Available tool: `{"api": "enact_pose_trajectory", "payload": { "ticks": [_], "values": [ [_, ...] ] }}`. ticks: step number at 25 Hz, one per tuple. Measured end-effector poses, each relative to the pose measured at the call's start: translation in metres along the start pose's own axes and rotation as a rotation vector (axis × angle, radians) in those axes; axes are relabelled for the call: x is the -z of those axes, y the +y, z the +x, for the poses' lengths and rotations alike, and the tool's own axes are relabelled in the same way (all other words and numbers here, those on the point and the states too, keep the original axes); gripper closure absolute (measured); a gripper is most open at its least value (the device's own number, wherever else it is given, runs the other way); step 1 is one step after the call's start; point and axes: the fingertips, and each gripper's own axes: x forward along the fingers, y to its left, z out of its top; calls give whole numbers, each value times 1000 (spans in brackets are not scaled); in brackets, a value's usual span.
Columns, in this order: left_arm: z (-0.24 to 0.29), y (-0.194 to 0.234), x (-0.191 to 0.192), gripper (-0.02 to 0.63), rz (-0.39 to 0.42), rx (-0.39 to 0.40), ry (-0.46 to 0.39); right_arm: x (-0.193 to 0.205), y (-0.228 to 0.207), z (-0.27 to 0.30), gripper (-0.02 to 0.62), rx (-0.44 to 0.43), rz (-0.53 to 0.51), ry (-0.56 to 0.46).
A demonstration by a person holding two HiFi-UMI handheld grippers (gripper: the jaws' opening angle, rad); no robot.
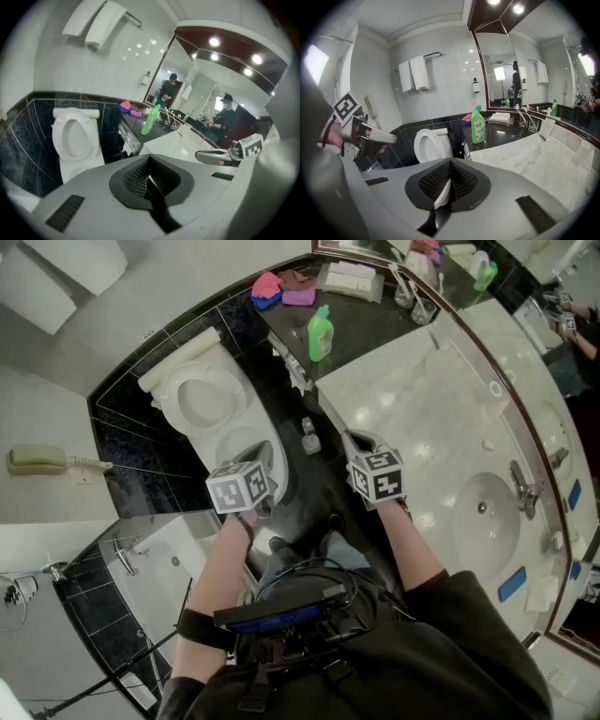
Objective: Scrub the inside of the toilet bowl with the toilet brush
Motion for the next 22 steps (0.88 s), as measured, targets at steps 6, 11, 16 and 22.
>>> {"api": "enact_pose_trajectory", "payload": {
  "ticks": [6,11,16,22],
  "values": [
    [-36,28,-9,604,268,-112,-189,7,26,6,586,-22,-2,10],
    [-51,45,0,604,289,-106,-241,17,46,13,586,-29,-4,14],
    [-57,54,3,604,277,-83,-242,25,61,18,586,-21,14,10],
    [-57,64,5,604,307,-34,-239,40,76,37,586,8,36,-20]
  ]
}}
